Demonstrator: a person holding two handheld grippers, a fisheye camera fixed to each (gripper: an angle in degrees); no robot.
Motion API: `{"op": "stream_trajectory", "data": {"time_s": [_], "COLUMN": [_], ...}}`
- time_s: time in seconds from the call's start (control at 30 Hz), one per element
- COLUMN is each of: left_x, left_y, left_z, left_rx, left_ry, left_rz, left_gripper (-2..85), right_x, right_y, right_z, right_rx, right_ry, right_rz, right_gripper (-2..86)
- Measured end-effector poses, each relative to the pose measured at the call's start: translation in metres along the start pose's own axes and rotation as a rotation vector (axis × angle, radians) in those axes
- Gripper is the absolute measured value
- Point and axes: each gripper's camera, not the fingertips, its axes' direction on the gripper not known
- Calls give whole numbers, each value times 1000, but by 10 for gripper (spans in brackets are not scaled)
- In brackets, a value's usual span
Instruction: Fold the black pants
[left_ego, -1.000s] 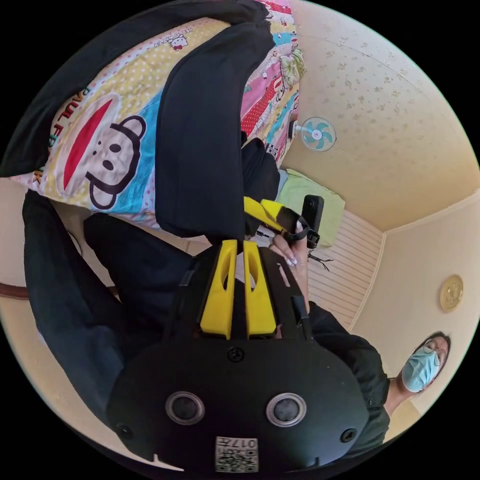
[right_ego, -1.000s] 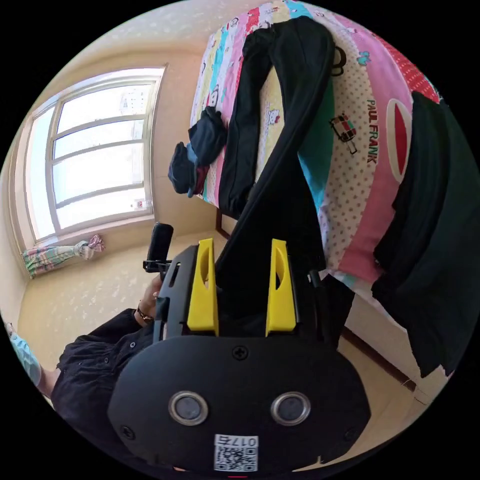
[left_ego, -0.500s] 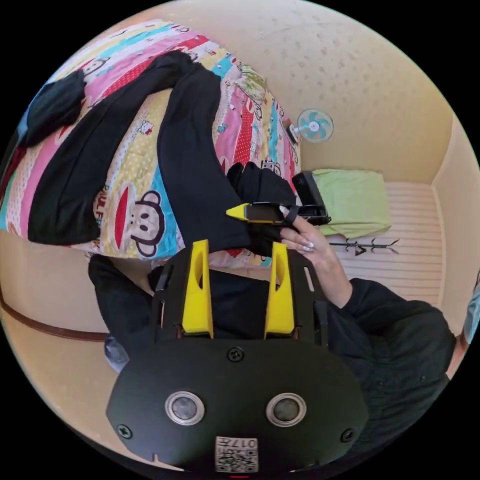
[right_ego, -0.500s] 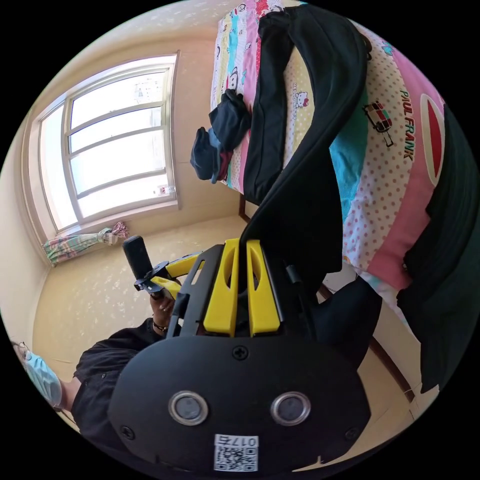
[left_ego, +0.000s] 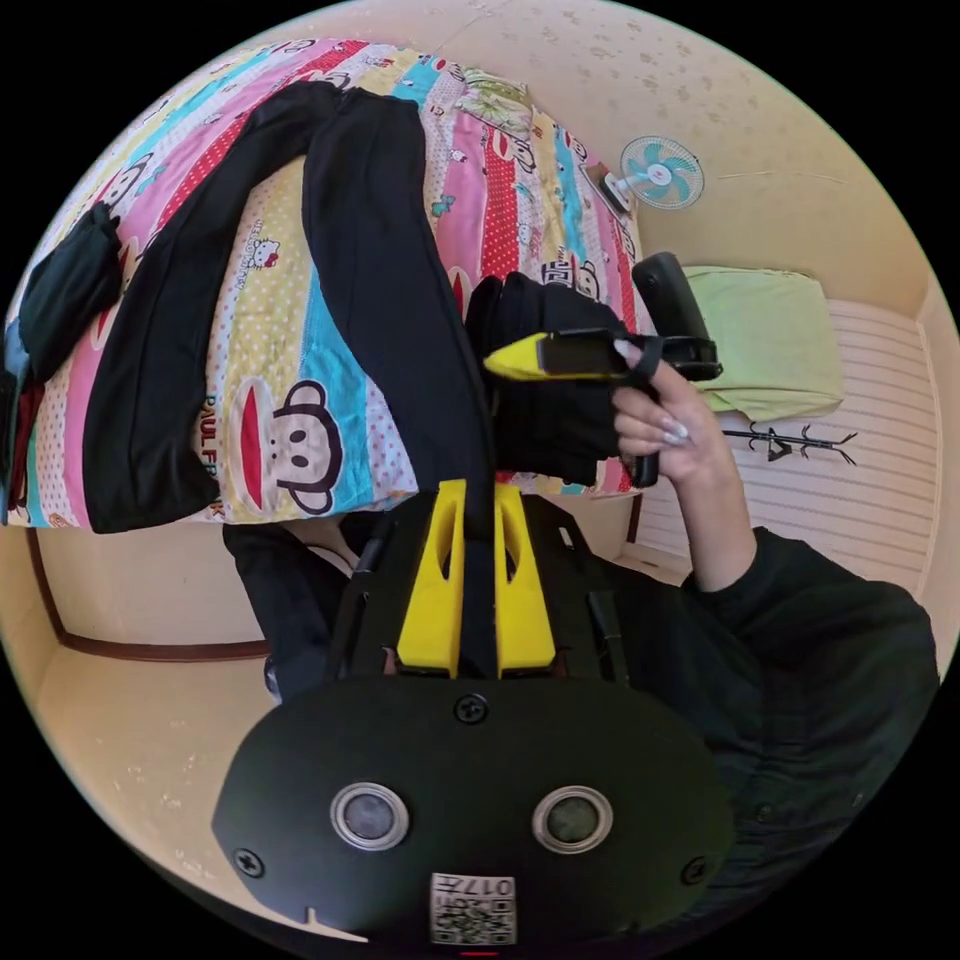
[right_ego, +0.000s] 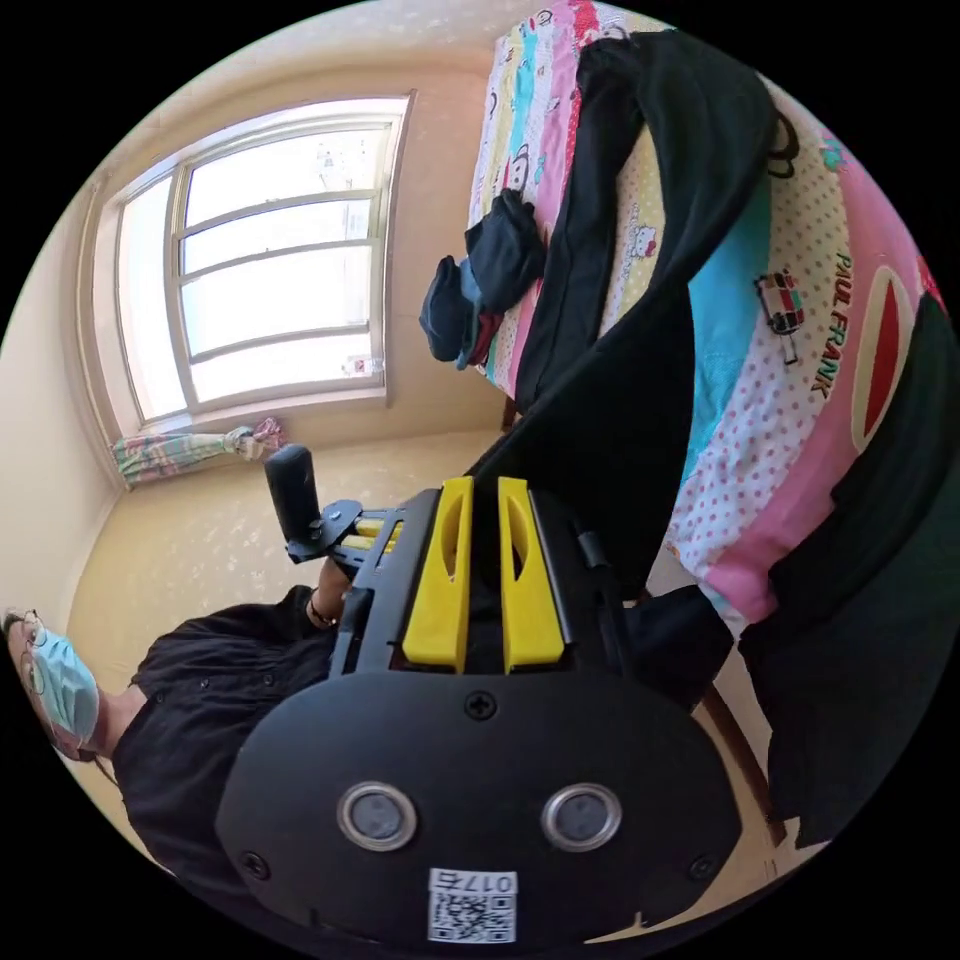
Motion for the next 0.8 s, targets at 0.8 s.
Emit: {"op": "stream_trajectory", "data": {"time_s": [0.8], "left_x": [-164], "left_y": [48], "left_z": [27], "left_rx": [-30], "left_ry": [482], "left_rz": [-298], "left_gripper": [51], "right_x": [175], "right_y": [-201], "right_z": [382], "right_rx": [-608], "right_ry": [71], "right_rz": [331], "right_gripper": [69]}}
